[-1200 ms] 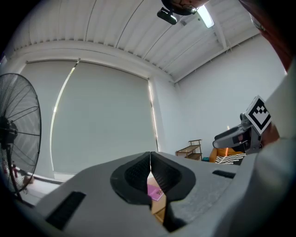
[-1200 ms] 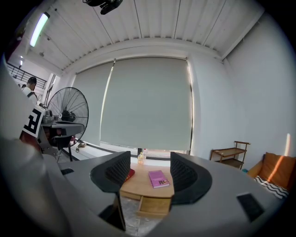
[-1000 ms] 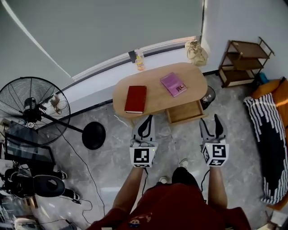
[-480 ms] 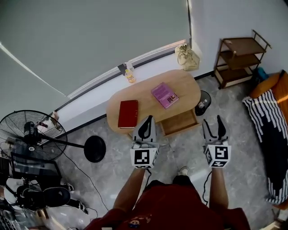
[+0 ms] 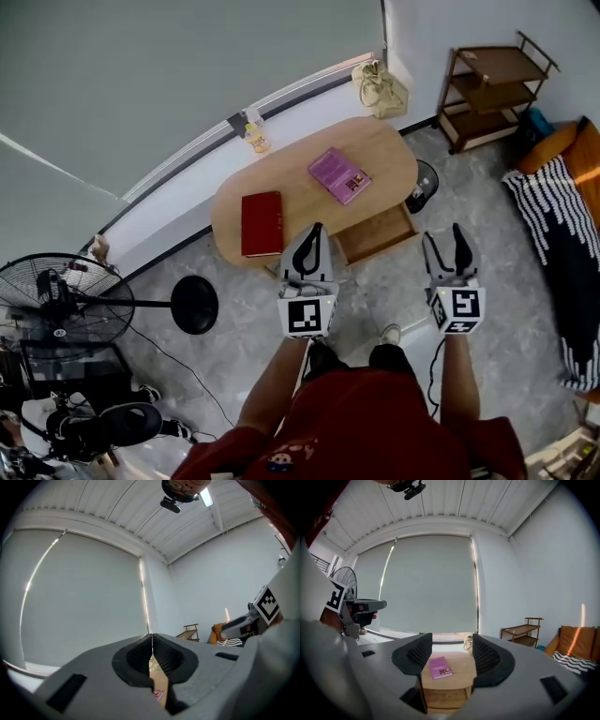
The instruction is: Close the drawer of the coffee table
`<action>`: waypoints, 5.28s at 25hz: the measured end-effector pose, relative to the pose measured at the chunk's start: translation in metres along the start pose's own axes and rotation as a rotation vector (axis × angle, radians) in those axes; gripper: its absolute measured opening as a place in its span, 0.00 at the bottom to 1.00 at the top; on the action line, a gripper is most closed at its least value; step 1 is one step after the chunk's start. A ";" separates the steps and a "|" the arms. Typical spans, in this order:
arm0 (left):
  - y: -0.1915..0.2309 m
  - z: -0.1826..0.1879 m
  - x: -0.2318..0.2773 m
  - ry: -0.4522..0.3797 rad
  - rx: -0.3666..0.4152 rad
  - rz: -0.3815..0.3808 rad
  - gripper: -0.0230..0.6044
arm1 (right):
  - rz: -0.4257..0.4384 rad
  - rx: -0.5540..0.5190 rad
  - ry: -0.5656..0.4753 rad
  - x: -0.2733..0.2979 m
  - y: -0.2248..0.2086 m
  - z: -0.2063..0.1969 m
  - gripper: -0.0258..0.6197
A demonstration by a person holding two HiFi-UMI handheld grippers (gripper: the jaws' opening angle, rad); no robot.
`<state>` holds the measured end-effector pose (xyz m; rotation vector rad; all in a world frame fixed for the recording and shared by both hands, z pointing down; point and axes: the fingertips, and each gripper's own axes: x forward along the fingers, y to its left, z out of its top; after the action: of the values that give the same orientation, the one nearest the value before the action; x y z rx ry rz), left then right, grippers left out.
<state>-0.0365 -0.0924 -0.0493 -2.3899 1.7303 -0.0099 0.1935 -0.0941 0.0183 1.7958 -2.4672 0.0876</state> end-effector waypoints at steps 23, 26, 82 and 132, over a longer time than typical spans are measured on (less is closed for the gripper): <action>0.038 -0.010 -0.033 -0.034 -0.022 -0.105 0.05 | -0.049 -0.076 0.007 -0.014 0.062 0.014 0.42; 0.029 -0.015 -0.030 -0.026 -0.022 -0.121 0.05 | -0.053 -0.073 0.018 -0.018 0.057 0.008 0.42; -0.047 -0.669 -0.110 0.601 -0.154 -0.131 0.05 | 0.128 0.025 0.439 0.120 0.114 -0.620 0.50; -0.004 -0.745 -0.059 0.116 -0.127 -0.048 0.05 | 0.146 -0.096 -0.101 0.191 0.112 -0.616 0.55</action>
<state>-0.1381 -0.1474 0.6886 -2.5690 1.7729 -0.0474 0.0522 -0.1793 0.6518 1.6199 -2.6203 -0.1126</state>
